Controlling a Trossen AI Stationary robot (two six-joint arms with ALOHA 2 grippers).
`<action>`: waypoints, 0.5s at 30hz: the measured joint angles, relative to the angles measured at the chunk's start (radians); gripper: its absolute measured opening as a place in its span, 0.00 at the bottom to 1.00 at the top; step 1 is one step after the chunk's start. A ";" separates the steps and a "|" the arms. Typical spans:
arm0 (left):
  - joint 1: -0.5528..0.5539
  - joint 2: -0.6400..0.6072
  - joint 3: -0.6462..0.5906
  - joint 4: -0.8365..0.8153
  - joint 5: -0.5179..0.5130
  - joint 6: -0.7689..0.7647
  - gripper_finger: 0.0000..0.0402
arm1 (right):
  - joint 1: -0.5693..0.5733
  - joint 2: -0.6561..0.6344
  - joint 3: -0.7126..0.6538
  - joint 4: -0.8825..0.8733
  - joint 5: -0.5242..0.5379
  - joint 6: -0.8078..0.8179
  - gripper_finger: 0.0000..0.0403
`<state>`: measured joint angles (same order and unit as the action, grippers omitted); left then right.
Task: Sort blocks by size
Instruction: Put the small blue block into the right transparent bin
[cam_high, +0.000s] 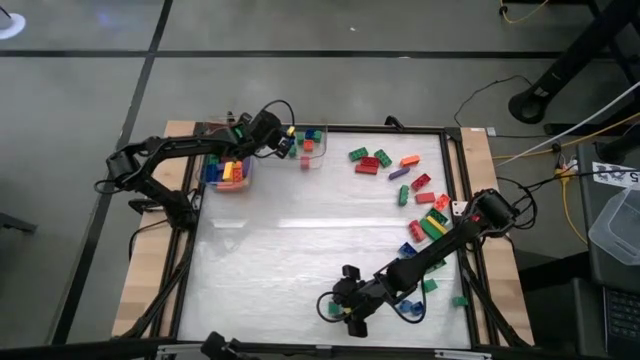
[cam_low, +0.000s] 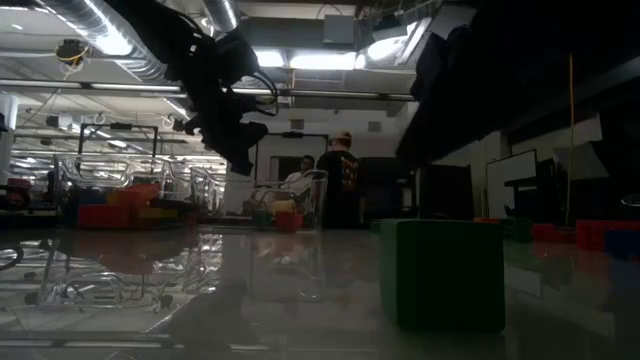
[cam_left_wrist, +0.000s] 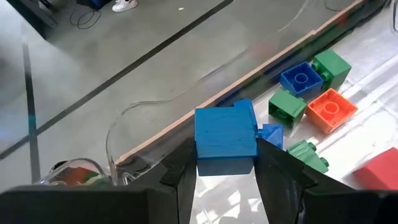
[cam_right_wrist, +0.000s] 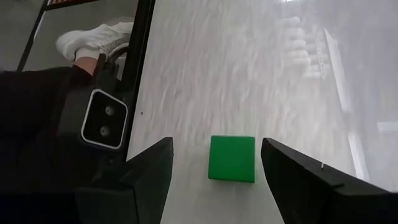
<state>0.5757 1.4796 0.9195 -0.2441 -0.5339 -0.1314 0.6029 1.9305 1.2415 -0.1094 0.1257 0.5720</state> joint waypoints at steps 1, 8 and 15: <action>-0.003 0.000 0.000 0.001 0.000 -0.016 0.32 | 0.000 0.000 0.000 -0.004 -0.002 0.000 0.60; -0.004 0.000 0.000 -0.009 0.000 -0.031 0.32 | 0.000 0.000 0.000 -0.004 -0.003 0.000 0.60; -0.006 0.001 0.000 -0.009 0.000 -0.020 0.36 | 0.000 0.000 0.000 -0.004 -0.003 0.000 0.60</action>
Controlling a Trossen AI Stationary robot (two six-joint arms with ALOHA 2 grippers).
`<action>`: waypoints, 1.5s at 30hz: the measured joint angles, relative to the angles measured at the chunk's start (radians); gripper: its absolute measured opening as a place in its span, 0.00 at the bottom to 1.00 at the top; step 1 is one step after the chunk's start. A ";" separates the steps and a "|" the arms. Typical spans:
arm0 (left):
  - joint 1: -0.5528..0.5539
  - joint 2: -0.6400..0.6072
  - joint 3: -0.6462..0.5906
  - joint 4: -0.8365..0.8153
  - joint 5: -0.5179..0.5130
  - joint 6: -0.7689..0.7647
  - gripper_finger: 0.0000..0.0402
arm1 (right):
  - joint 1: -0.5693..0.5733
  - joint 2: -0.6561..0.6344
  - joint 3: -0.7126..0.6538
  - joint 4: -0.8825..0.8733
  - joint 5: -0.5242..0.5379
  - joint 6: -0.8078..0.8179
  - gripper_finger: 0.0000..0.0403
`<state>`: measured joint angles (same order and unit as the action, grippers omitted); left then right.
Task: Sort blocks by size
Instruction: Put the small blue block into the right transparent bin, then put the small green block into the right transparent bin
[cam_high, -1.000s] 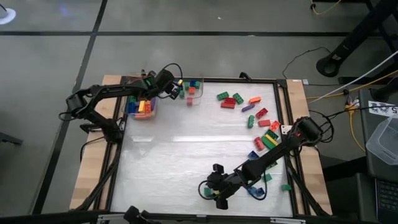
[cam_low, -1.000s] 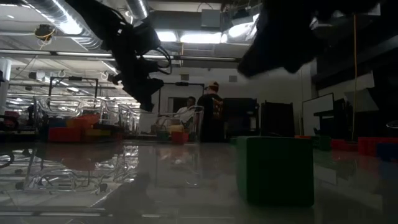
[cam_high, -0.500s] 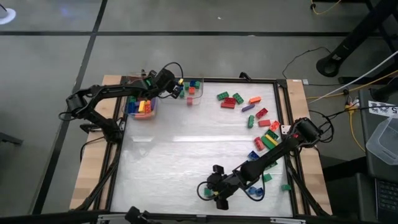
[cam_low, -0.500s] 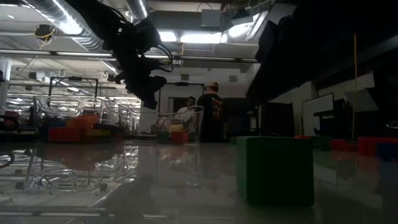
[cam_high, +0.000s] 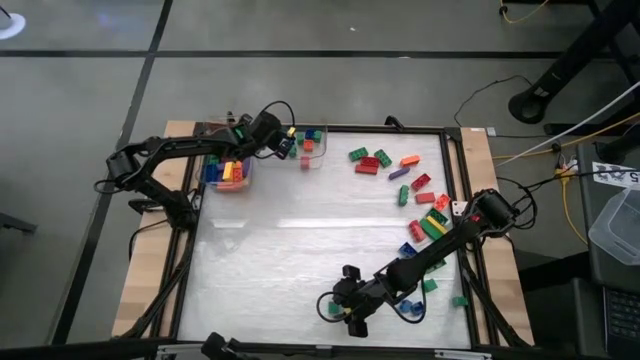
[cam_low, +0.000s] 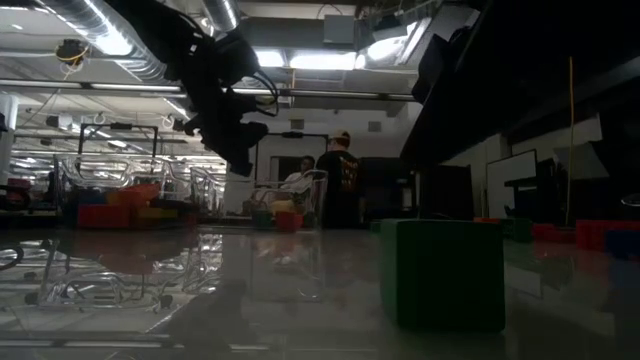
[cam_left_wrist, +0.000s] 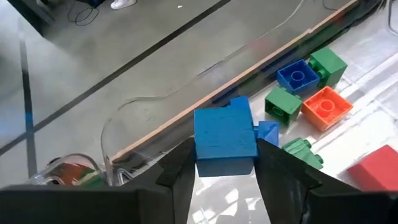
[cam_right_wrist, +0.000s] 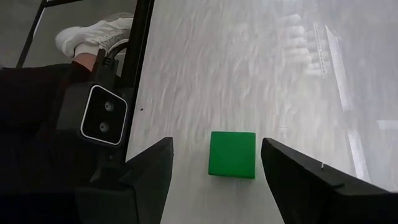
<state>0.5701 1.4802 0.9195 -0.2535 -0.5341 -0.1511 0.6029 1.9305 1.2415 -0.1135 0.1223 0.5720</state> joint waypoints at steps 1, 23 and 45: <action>-0.001 0.000 0.000 0.000 0.000 -0.014 0.39 | 0.000 0.000 0.000 0.000 0.000 0.000 0.60; -0.049 0.000 0.000 0.003 0.197 -0.118 0.56 | -0.001 0.118 0.001 0.010 0.139 -0.002 0.48; -0.221 -0.373 0.000 -0.506 0.254 -0.097 0.55 | -0.407 0.118 0.181 0.036 0.361 -0.595 0.35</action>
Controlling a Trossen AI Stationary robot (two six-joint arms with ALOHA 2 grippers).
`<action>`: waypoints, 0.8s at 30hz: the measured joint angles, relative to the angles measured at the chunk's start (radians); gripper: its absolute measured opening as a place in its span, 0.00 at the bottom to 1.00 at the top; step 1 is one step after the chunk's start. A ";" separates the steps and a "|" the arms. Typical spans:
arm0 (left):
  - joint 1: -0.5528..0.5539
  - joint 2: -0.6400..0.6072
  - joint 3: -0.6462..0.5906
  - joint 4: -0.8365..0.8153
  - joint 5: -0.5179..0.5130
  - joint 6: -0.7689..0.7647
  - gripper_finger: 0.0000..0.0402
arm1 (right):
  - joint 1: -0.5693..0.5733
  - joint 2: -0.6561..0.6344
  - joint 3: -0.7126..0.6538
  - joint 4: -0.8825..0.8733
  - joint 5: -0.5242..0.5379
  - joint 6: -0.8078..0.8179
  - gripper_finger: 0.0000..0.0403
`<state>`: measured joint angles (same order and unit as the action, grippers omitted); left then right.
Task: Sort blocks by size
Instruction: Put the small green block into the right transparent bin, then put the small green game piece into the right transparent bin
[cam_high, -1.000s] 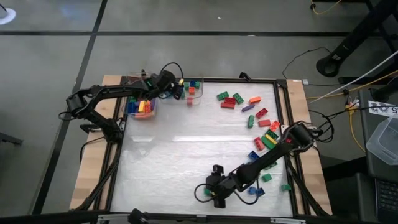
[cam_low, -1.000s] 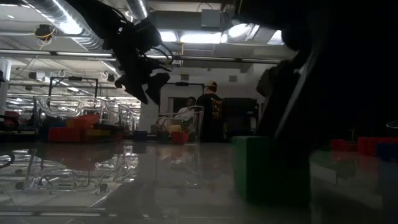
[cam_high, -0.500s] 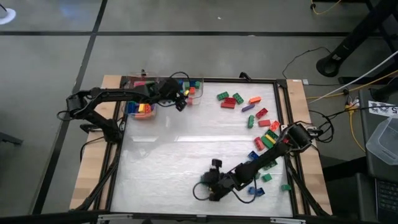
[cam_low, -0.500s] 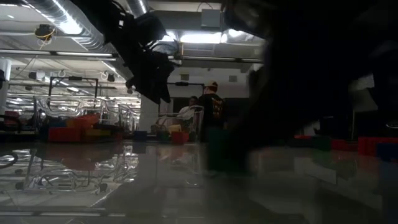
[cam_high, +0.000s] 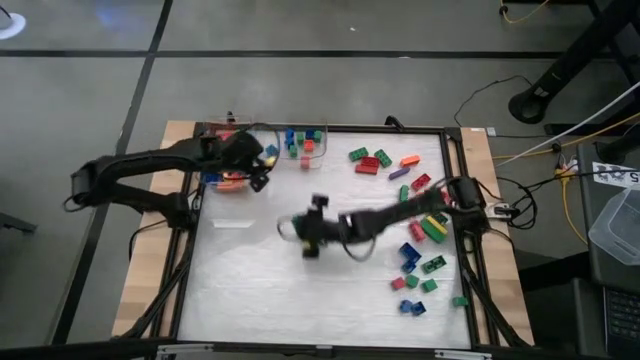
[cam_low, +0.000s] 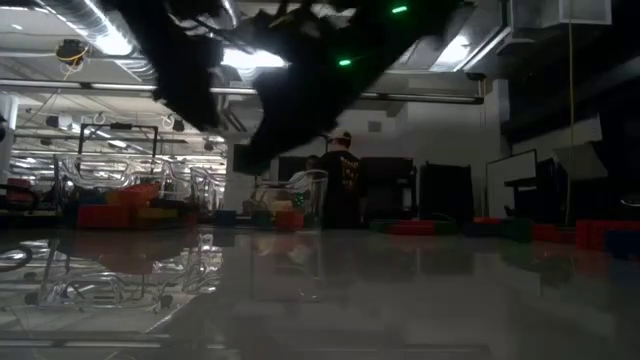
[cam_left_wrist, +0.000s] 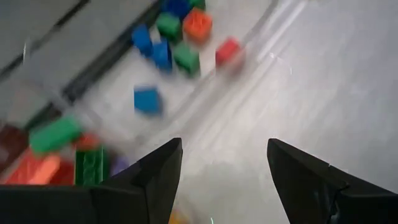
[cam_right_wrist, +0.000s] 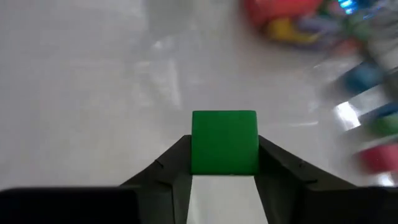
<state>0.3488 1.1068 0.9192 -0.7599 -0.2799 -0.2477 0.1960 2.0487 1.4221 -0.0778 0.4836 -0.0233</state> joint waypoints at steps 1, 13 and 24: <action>-0.008 -0.022 0.000 -0.044 0.000 -0.015 0.55 | -0.035 0.000 0.024 -0.001 0.000 -0.041 0.34; -0.134 -0.116 0.000 -0.204 0.000 -0.198 0.55 | -0.436 -0.001 0.256 0.011 -0.143 -0.189 0.45; -0.191 -0.114 0.000 -0.193 0.000 -0.198 0.55 | -0.551 -0.014 0.259 -0.125 -0.393 0.084 0.47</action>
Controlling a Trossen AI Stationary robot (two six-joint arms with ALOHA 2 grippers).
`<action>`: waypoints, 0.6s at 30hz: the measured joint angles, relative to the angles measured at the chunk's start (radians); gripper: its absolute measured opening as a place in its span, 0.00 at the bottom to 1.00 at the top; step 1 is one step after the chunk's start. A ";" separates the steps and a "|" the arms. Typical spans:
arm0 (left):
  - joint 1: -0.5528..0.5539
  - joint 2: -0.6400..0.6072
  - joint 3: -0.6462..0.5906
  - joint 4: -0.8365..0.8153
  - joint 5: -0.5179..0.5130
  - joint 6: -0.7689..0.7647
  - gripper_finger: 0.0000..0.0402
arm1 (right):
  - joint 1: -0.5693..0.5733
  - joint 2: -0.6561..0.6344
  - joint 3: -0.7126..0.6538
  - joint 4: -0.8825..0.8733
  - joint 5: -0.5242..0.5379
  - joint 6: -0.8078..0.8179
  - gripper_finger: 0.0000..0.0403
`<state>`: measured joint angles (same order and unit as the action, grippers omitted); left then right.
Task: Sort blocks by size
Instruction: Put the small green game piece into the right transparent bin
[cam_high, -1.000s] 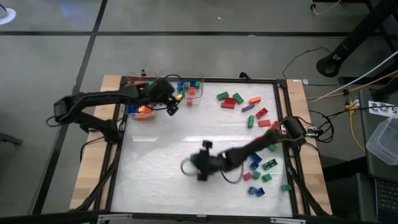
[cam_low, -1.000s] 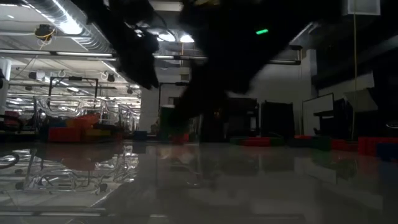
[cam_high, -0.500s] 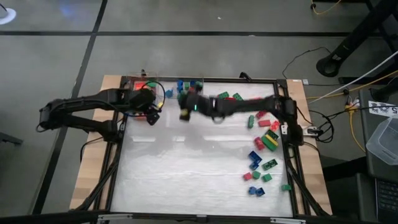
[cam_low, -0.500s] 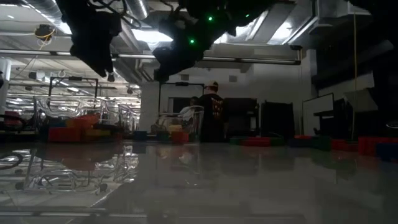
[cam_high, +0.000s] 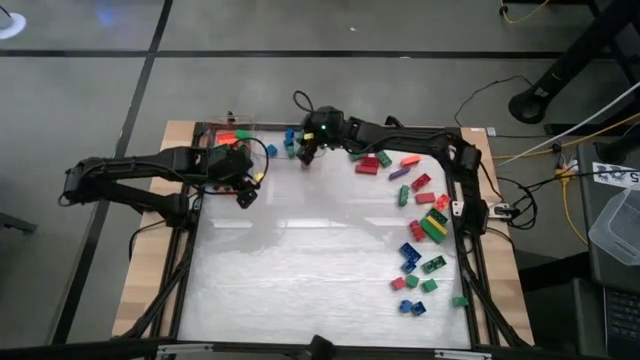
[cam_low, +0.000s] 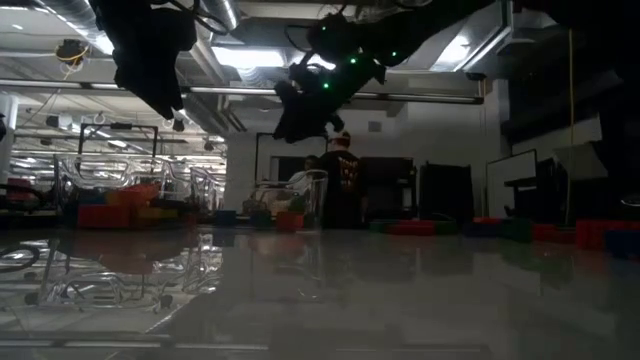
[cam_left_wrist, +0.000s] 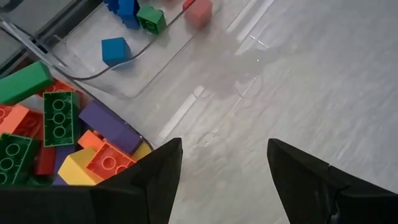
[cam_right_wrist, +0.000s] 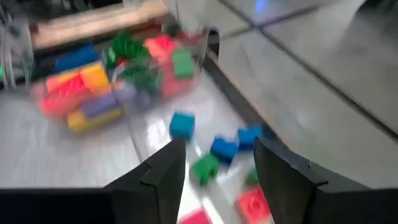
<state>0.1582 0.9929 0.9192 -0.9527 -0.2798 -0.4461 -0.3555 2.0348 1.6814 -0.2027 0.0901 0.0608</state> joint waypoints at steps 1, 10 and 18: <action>-0.005 0.003 0.000 0.000 0.000 0.000 0.55 | 0.004 -0.012 0.002 -0.047 -0.004 -0.001 0.47; -0.061 0.010 -0.098 0.204 -0.001 0.035 0.55 | 0.120 -0.096 0.218 -0.888 -0.049 0.083 0.47; -0.100 0.012 -0.232 0.475 0.000 0.034 0.55 | 0.404 -0.101 0.256 -1.368 -0.093 0.233 0.47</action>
<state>0.0578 1.0050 0.6868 -0.4777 -0.2801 -0.4117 0.0482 1.9334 1.9375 -1.5706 -0.0030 0.2939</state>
